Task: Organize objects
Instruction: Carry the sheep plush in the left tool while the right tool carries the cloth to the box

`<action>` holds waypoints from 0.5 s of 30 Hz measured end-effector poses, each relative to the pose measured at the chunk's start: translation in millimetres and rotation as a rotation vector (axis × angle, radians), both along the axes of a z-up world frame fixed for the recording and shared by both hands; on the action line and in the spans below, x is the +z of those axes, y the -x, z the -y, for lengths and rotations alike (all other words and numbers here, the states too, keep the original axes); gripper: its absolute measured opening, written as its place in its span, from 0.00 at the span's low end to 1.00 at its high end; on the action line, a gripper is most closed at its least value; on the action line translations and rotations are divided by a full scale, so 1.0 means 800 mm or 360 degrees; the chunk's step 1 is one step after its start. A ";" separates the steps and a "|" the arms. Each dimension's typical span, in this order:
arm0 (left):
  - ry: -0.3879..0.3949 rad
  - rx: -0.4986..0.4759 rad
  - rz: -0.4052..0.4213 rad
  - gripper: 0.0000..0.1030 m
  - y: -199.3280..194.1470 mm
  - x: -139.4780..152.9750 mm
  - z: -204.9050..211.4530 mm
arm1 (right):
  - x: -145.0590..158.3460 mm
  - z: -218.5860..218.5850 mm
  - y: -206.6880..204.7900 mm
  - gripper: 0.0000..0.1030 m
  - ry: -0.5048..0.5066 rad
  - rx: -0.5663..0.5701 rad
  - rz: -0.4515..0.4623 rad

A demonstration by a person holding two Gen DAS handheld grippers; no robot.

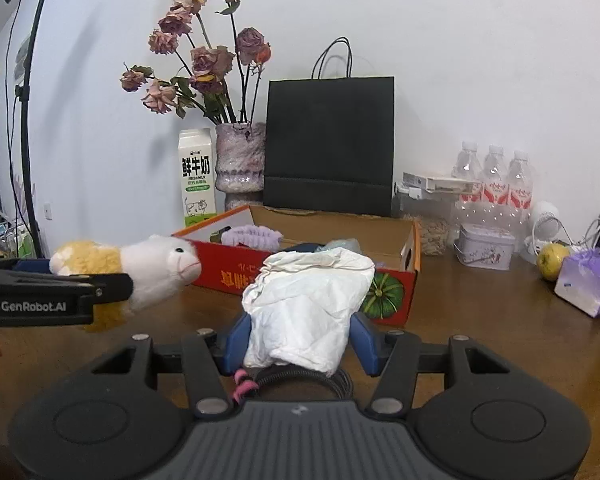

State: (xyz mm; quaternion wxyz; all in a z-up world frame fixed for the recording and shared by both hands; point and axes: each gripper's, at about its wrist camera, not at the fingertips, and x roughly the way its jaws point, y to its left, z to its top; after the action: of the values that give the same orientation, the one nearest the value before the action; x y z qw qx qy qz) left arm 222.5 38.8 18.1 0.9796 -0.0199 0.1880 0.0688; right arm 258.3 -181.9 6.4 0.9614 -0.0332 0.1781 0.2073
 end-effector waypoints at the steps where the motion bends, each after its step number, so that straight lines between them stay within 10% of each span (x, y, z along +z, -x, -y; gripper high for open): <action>1: 0.0001 -0.0002 0.0004 0.86 -0.002 0.002 0.000 | 0.002 -0.002 -0.002 0.52 0.0000 0.0004 0.0003; 15: 0.0038 -0.0016 0.0023 0.86 -0.052 0.016 -0.001 | 0.020 -0.029 -0.044 0.52 0.0018 0.0027 0.0036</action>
State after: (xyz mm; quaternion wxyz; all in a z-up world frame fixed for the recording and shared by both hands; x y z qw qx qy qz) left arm 264.2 39.5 30.7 0.9809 -0.0311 0.1818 0.0614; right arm 293.3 -158.6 22.3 0.9613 -0.0423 0.1682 0.2139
